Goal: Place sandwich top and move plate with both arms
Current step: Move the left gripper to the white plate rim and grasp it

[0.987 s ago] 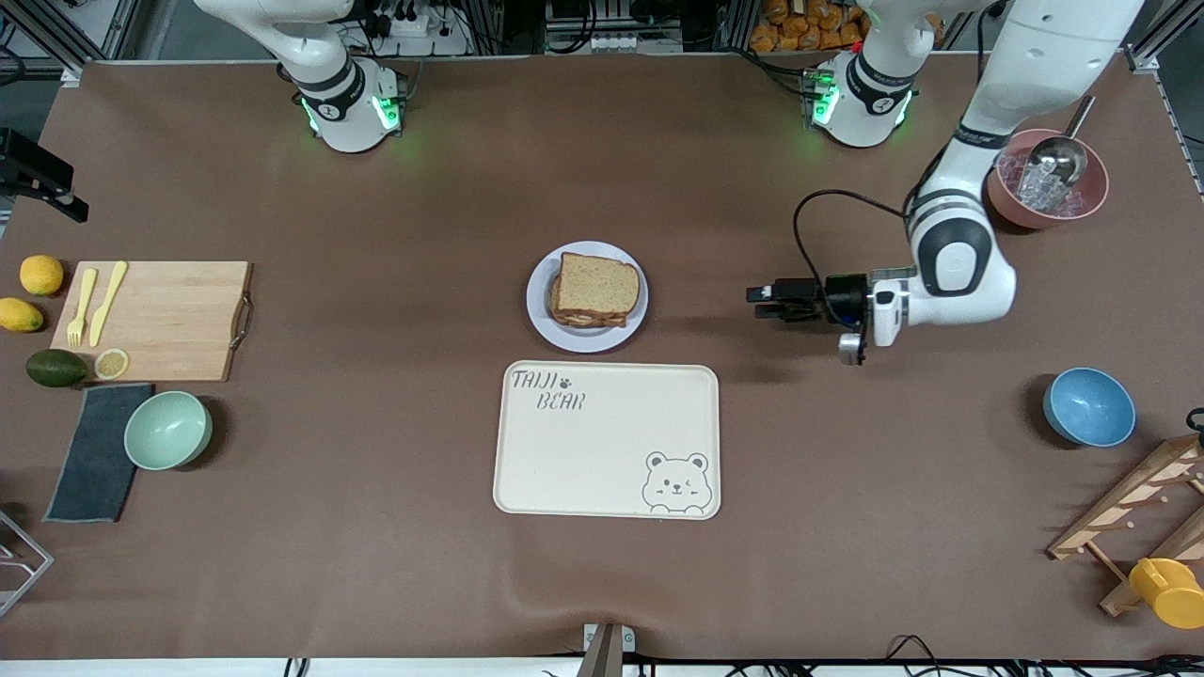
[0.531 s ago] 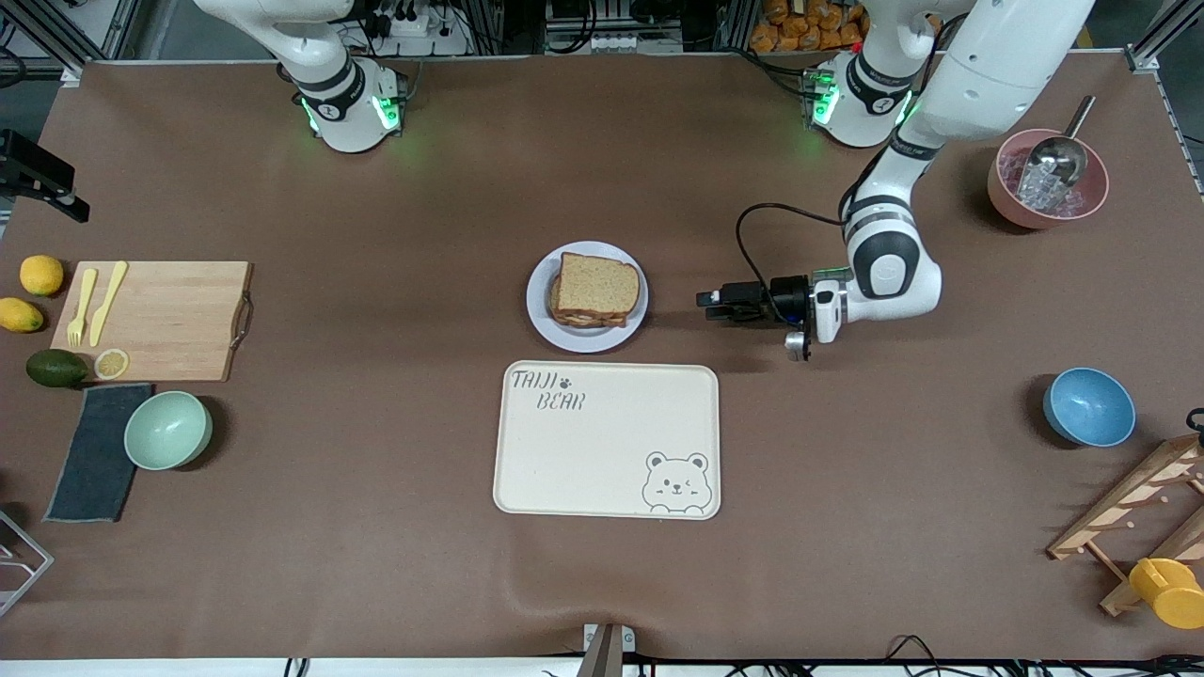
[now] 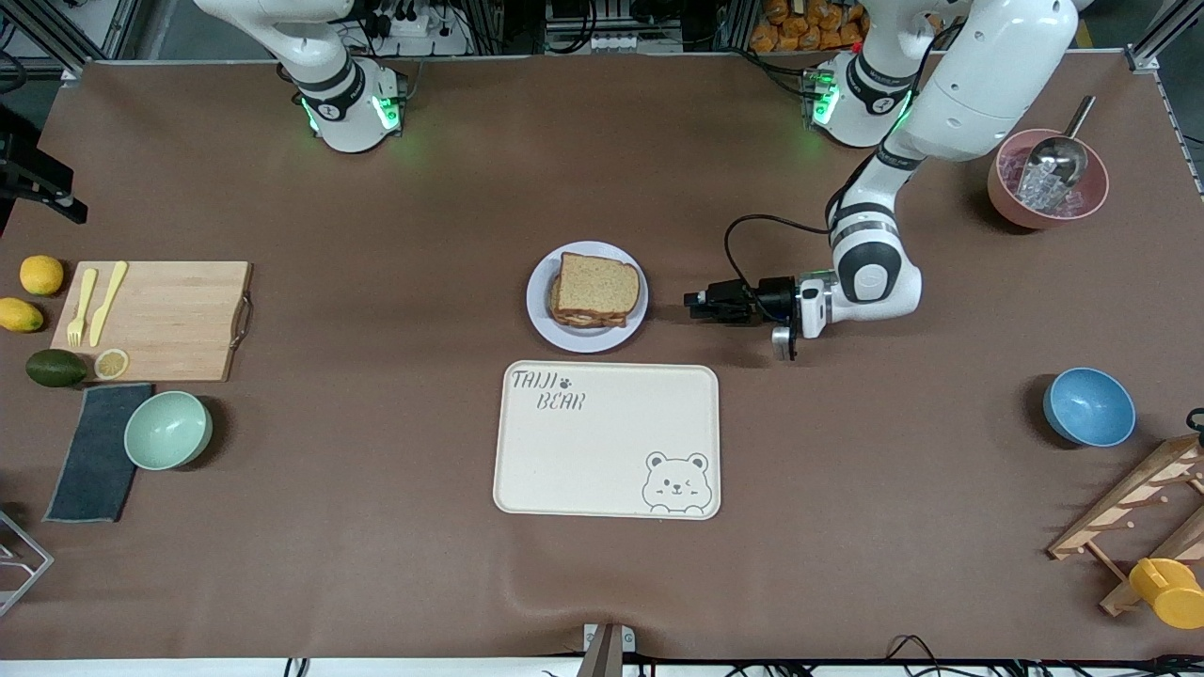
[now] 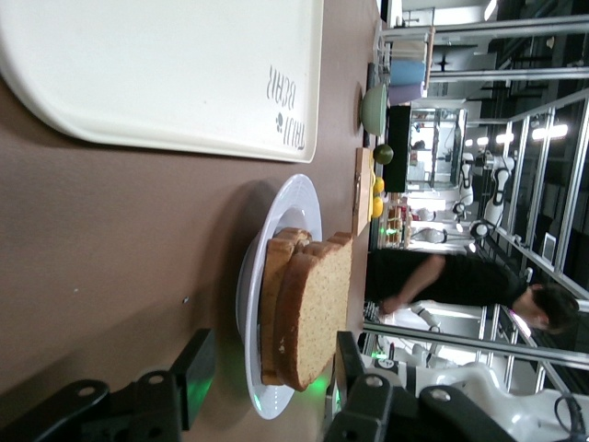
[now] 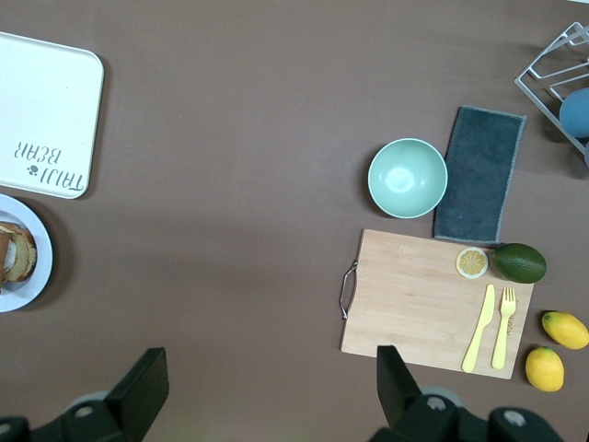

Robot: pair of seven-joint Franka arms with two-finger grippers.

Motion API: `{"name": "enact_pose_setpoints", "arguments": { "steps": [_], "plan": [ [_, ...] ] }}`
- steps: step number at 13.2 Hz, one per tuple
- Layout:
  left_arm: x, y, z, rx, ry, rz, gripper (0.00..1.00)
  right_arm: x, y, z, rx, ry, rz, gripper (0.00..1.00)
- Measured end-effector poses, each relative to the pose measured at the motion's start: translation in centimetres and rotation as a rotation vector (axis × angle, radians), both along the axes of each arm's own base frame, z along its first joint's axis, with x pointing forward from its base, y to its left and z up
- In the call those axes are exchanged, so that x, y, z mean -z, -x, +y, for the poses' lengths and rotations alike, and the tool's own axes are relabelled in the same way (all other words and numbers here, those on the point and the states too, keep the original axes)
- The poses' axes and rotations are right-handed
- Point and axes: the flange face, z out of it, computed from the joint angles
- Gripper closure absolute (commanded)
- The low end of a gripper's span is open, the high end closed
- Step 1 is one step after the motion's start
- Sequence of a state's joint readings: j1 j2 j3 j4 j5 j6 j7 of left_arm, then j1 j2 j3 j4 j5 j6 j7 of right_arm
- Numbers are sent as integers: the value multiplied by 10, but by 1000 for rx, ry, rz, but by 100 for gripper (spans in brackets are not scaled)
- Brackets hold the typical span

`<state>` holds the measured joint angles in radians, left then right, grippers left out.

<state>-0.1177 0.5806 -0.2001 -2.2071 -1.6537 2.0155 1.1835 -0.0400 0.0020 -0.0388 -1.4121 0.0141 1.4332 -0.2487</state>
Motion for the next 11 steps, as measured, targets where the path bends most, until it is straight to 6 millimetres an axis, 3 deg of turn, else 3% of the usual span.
{"name": "enact_pose_setpoints", "arguments": {
  "steps": [4,11],
  "plan": [
    [17,0,-17,30,11,-7,53,3,2,0,0,-1,22,0],
    [23,0,-47,66,19,-16,59,3,2,-1,2,0,24,0]
  ]
}}
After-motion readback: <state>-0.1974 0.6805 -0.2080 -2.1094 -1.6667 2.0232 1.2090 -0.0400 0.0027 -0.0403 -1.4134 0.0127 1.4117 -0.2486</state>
